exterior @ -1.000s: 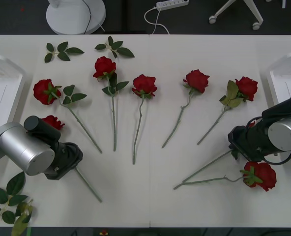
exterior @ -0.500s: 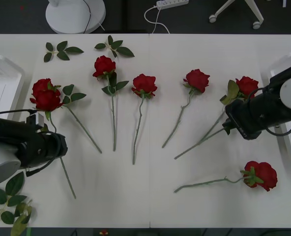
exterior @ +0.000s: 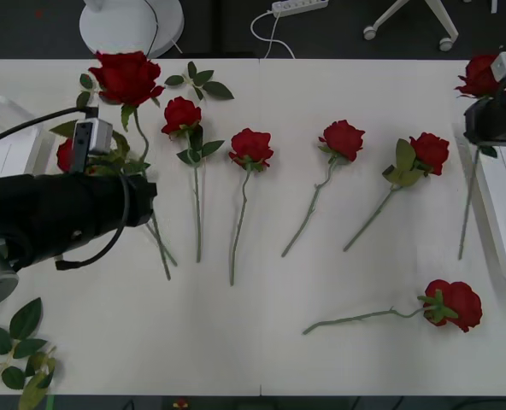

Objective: Place the red flowers into the right box and the blue flowers into the left box. If a person shows an open palm, hand one flower to the person first, then continue sorting.

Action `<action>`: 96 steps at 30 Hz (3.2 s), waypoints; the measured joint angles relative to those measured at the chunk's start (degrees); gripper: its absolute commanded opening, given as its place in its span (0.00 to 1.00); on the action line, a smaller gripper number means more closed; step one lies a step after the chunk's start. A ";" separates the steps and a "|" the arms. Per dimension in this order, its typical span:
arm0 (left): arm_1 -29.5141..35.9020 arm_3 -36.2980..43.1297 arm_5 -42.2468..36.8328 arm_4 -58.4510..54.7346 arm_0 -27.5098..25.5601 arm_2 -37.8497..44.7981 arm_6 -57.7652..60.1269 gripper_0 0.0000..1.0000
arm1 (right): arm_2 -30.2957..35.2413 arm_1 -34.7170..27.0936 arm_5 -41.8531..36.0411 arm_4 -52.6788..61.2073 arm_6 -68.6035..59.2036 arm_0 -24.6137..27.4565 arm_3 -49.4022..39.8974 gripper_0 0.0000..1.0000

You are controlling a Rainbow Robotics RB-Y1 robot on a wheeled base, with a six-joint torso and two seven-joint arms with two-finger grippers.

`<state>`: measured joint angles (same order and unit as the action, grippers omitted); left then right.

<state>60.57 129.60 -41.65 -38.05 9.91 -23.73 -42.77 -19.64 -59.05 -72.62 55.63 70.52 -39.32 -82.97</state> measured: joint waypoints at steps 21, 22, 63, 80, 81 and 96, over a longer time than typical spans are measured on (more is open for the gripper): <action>-28.59 -10.43 9.47 1.25 22.18 -7.33 -1.58 0.00 | -11.17 2.02 15.10 -23.92 22.26 -11.30 35.23 0.00; -29.62 -10.89 9.59 1.27 22.57 -7.45 -1.58 0.00 | -11.39 2.75 15.52 -24.60 22.26 -11.30 36.34 0.00; -37.45 -12.20 9.77 5.97 23.88 -8.10 -1.58 0.00 | -10.16 -7.09 -3.12 11.70 52.25 -11.34 21.80 1.00; -37.46 -12.36 9.79 5.99 24.03 -8.21 -1.58 0.00 | -8.58 -6.27 -15.75 53.36 52.24 -11.25 9.14 1.00; -37.46 -12.36 9.79 5.99 24.03 -8.21 -1.58 0.00 | -8.58 -6.12 -15.90 55.32 52.24 -11.25 9.14 1.00; -37.47 -12.39 9.79 6.00 24.04 -8.32 -1.58 0.00 | -8.57 -4.78 -14.86 65.83 52.23 -7.32 0.68 1.00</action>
<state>23.11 117.20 -31.86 -32.06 33.95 -32.05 -44.35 -28.21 -63.83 -87.48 121.46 122.75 -46.64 -82.30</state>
